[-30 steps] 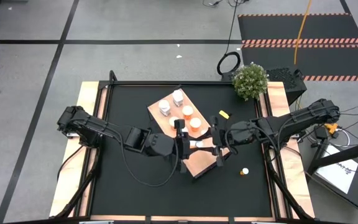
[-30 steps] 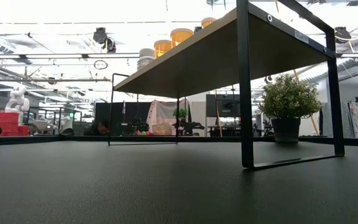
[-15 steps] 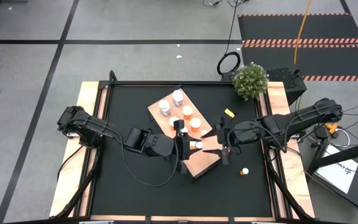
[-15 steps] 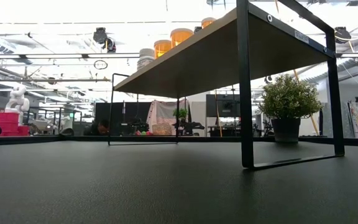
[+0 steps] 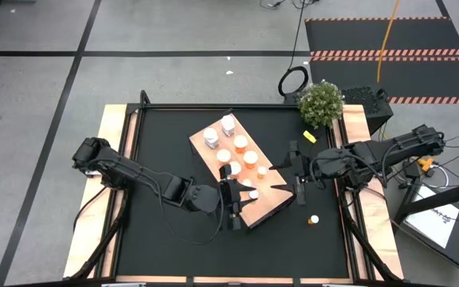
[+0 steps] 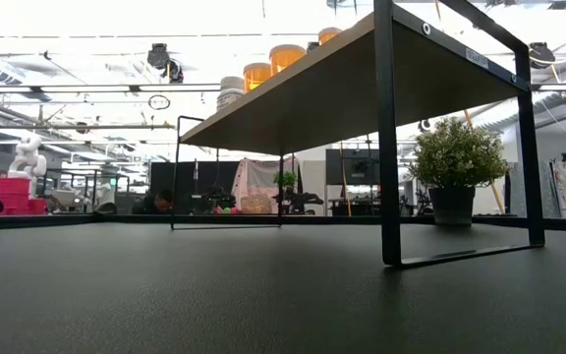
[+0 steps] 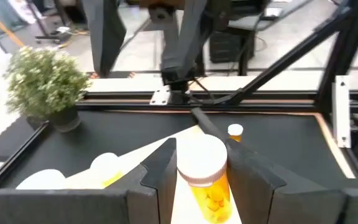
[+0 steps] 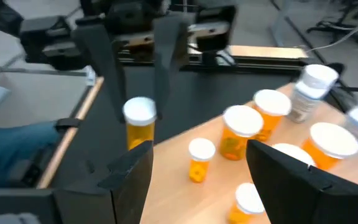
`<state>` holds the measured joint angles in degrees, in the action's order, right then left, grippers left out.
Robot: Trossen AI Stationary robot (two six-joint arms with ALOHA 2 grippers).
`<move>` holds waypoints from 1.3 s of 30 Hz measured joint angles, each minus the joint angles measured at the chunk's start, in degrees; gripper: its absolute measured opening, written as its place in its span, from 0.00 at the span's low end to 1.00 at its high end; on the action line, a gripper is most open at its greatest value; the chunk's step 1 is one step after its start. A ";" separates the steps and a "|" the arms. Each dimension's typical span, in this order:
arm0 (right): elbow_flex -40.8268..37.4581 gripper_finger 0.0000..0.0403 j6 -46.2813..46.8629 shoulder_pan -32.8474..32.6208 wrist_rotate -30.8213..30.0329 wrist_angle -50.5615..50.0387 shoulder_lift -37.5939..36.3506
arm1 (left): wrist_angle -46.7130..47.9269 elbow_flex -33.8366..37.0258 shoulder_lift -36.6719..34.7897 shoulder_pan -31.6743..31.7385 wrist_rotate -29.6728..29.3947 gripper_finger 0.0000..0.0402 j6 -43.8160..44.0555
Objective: Pick and place medicine bottles onto shelf by color
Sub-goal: Put the top orange tablet bottle on the shelf aligned with the orange tablet bottles
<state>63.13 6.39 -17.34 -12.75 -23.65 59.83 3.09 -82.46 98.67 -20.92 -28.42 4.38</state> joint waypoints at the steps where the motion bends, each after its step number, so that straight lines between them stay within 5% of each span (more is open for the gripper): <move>1: 0.00 0.63 -0.08 0.00 -0.73 -0.28 -0.12 | -1.58 1.18 0.00 -0.30 -0.93 0.32 0.16; 16: -0.02 0.63 -2.41 0.00 -0.92 -0.16 -0.35 | -22.20 14.70 0.56 -1.28 -3.33 0.32 -4.81; 39: -0.02 0.63 -2.55 0.00 -0.74 0.21 -0.43 | -22.90 15.21 4.23 0.89 -2.94 0.32 -8.42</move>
<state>63.11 3.84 -17.34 -13.50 -23.44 59.40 -19.81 -67.24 102.90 -20.02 -31.36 -4.03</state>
